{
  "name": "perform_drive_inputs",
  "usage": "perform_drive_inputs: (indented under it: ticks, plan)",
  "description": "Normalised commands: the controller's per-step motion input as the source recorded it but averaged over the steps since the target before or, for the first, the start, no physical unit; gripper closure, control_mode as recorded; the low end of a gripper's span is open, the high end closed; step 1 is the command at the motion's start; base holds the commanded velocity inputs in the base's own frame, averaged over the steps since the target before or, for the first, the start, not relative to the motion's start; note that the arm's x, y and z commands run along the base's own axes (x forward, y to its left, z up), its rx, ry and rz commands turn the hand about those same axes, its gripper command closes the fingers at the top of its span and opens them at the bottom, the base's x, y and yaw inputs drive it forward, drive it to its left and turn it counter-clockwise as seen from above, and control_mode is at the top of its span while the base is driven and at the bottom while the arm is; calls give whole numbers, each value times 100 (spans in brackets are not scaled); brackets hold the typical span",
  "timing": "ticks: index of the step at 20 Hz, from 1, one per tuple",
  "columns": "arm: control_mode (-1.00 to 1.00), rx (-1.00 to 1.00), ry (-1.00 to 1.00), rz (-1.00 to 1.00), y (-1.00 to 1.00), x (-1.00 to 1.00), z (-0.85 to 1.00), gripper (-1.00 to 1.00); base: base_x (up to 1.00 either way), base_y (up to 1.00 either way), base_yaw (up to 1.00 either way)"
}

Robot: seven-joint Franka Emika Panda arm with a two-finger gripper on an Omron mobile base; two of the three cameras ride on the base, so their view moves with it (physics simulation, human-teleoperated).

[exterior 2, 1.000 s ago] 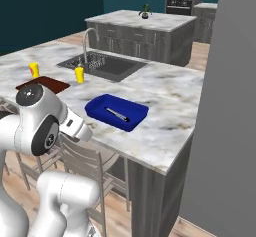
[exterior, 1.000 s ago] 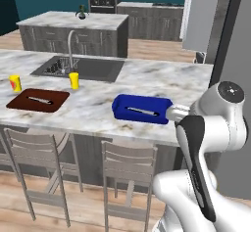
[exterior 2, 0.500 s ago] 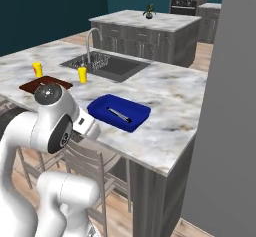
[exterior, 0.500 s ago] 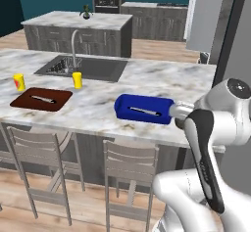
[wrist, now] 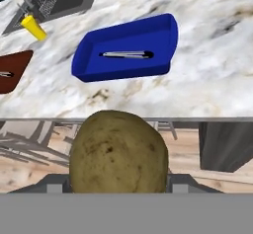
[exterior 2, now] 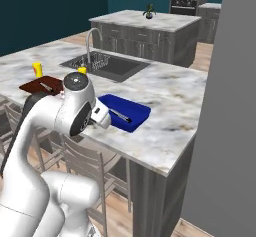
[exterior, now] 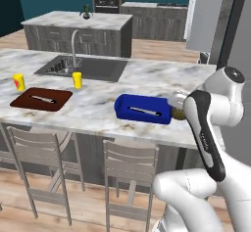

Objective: Gather the potato and avocado from the fridge and place them on a tray on the dining counter. Then gather the fishs from the fridge and place them on the other tray.

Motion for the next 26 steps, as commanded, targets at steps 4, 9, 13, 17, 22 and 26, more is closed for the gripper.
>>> perform_drive_inputs:
  ticks: [4,9,13,17,22,26]
  plan:
    - [-100,0,6,0,-2,53,0,100,0,0,0]
    - [-100,0,7,5,-14,54,-17,100,0,0,0]
    - [-100,0,6,7,-21,50,-28,100,0,0,0]
    - [-100,0,7,5,-11,52,-25,100,0,0,0]
    - [-100,0,7,4,-4,51,-24,100,0,0,0]
    - [-100,0,3,2,-13,41,-23,100,0,0,0]
